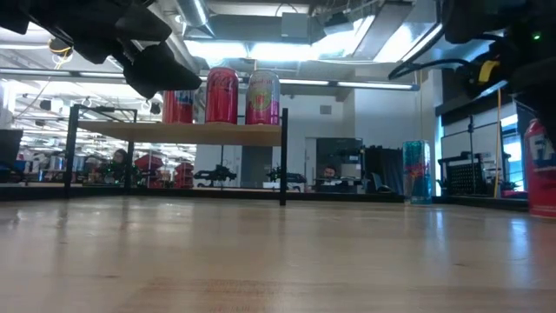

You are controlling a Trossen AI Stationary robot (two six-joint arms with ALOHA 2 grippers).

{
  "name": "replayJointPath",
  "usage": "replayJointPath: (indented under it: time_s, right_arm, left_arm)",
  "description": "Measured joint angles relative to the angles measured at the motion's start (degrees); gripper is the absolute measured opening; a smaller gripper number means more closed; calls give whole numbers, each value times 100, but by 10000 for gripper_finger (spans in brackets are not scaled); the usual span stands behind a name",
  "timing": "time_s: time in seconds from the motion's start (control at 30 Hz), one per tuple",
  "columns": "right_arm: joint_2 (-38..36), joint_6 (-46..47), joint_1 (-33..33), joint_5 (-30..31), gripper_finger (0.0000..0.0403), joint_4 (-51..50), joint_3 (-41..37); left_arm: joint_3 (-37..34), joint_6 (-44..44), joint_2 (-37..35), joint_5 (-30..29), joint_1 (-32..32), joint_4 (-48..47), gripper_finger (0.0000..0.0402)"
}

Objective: Place canned beverage on shelf
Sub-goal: Put the red soda can aligned with the other red soda can on the shelf

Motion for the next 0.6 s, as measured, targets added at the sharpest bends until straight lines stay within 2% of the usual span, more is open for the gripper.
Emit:
replayJointPath:
  time_s: [0.2,0.4,0.6]
  right_arm:
    - [-1,-240,13,-92,264,-3,43]
    - [37,-1005,16,206,264,1010,562]
    - [571,-2491,17,628,264,2210,1391]
  left_arm:
    - [4,69,0,0,0,114,320]
    - [7,153,-2,0,0,174,320]
    - [7,151,-2,2,-20,174,320]
